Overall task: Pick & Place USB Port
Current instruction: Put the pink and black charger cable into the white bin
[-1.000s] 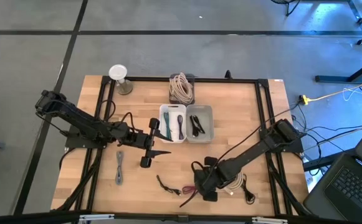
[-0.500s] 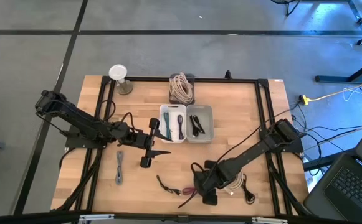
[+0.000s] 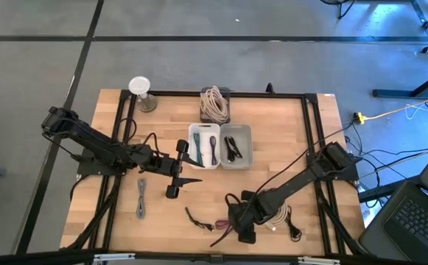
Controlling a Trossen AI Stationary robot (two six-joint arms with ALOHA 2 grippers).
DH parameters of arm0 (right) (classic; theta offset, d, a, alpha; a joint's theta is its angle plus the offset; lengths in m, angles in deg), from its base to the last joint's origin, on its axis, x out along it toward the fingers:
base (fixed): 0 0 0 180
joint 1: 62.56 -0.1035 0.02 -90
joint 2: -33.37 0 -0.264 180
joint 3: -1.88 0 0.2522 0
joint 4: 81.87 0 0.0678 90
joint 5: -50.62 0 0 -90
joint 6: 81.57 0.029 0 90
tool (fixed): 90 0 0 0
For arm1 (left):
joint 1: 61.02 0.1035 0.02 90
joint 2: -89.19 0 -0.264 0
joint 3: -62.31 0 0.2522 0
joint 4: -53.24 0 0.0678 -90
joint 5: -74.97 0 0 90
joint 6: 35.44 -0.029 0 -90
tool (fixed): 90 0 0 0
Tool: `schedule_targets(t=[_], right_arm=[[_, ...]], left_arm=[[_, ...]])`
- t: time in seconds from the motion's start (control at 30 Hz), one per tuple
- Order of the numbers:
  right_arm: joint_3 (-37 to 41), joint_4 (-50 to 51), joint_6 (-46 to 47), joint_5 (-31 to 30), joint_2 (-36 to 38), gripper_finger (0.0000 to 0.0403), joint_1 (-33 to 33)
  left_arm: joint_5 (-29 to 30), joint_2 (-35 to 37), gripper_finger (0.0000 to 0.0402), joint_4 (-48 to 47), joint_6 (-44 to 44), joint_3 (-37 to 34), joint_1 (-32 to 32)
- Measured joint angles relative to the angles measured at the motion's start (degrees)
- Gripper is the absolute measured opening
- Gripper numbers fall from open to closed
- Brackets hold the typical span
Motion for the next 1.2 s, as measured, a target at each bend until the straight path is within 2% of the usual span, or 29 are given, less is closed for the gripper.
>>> schedule_targets(t=[0.23, 0.33, 0.47, 0.5, 0.63, 0.77, 1.03, 1.2], right_arm=[[-0.02, 0.03, -0.02, -0.29, -1.43, 0.0146, 0.00], [-0.02, 0.03, -0.07, -1.07, -1.60, 0.0106, -0.01], [-0.15, -0.37, -0.47, -1.32, -1.56, 0.0024, -0.07], [-0.15, -0.42, -1.17, -1.41, -1.56, 0.0018, -0.09], [-0.18, 0.06, -2.59, -1.72, -1.54, 0.0018, -0.22], [-0.17, 5.59, -3.75, -2.65, 0.20, 0.0018, -0.23], [-2.46, 11.07, -3.28, -11.48, 9.22, 0.0017, -1.84], [-2.73, 12.45, -3.58, -20.46, 15.00, 0.0017, -3.63]], left_arm=[[-0.01, 0.00, 0.0196, -0.02, 0.00, 0.00, 0.00], [0.00, 0.00, 0.0196, -0.02, 0.00, 0.00, 0.00], [-0.01, 0.00, 0.0196, -0.02, 0.00, 0.00, 0.00], [0.00, 0.00, 0.0196, -0.02, 0.00, 0.00, 0.00], [0.00, 0.00, 0.0196, -0.02, 0.00, 0.00, 0.01], [0.00, 0.00, 0.0196, -0.02, 0.00, 0.00, 0.00], [0.00, 0.00, 0.0196, -0.04, 0.00, 0.00, 0.00], [-0.02, 0.00, 0.0196, -0.10, 0.00, 0.00, 0.01]])
